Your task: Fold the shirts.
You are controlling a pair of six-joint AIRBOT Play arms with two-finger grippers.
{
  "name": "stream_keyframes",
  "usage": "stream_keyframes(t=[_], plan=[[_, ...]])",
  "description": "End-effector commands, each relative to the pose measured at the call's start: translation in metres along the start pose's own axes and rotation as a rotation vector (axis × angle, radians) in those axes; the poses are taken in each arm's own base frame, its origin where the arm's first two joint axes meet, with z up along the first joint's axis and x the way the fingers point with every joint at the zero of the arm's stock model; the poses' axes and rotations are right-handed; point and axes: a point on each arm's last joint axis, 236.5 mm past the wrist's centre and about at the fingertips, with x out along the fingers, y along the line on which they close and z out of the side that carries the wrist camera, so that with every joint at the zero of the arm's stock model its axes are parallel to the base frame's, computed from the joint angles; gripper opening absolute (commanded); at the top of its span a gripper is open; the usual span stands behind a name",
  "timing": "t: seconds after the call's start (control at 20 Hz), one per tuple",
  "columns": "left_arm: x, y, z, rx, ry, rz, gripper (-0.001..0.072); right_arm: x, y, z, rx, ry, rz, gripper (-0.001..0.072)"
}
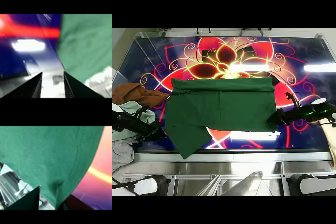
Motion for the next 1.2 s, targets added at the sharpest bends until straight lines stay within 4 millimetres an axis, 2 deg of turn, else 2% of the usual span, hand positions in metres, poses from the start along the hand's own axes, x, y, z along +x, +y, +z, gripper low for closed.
stream_keyframes(t=[0.0, 0.2, 0.25, 0.3, 0.4, 0.6, 0.7, 0.95, 1.05, 1.15], plan=[[0.013, 0.004, 0.023, -0.005, -0.101, -0.008, 0.0294, 0.0, -0.01, 0.007, -0.008, -0.029, -0.044, 0.0334], [0.03, -0.04, 0.044, 0.036, -0.063, -0.231, 0.0293, 0.0, -0.007, 0.009, -0.003, -0.039, -0.032, 0.0334], [0.039, -0.048, 0.042, 0.054, -0.019, -0.26, 0.0281, 0.0, -0.007, 0.01, -0.002, -0.041, -0.029, 0.0334], [0.043, -0.058, 0.038, 0.094, 0.02, -0.292, 0.0185, 0.0, -0.006, 0.01, 0.0, -0.043, -0.026, 0.0334], [0.048, -0.07, 0.028, 0.133, 0.106, -0.32, 0.0176, 0.0, -0.004, 0.009, 0.001, -0.038, -0.019, 0.0334], [0.047, -0.059, -0.014, 0.098, 0.269, -0.313, 0.0176, 0.0, -0.004, 0.008, 0.001, -0.034, -0.015, 0.0334], [0.049, -0.049, -0.028, 0.057, 0.258, -0.311, 0.0177, 0.0, -0.004, 0.008, 0.001, -0.034, -0.015, 0.0334], [0.053, -0.045, -0.026, -0.006, 0.131, -0.337, 0.0171, -0.001, 0.0, 0.003, 0.004, -0.016, 0.003, 0.0333], [0.053, -0.053, -0.021, 0.0, 0.111, -0.372, 0.0022, -0.001, 0.001, 0.002, 0.005, -0.01, 0.009, 0.0333], [0.049, -0.066, -0.013, 0.003, 0.077, -0.424, 0.0022, -0.003, 0.006, -0.006, 0.008, 0.021, 0.038, 0.0333]])
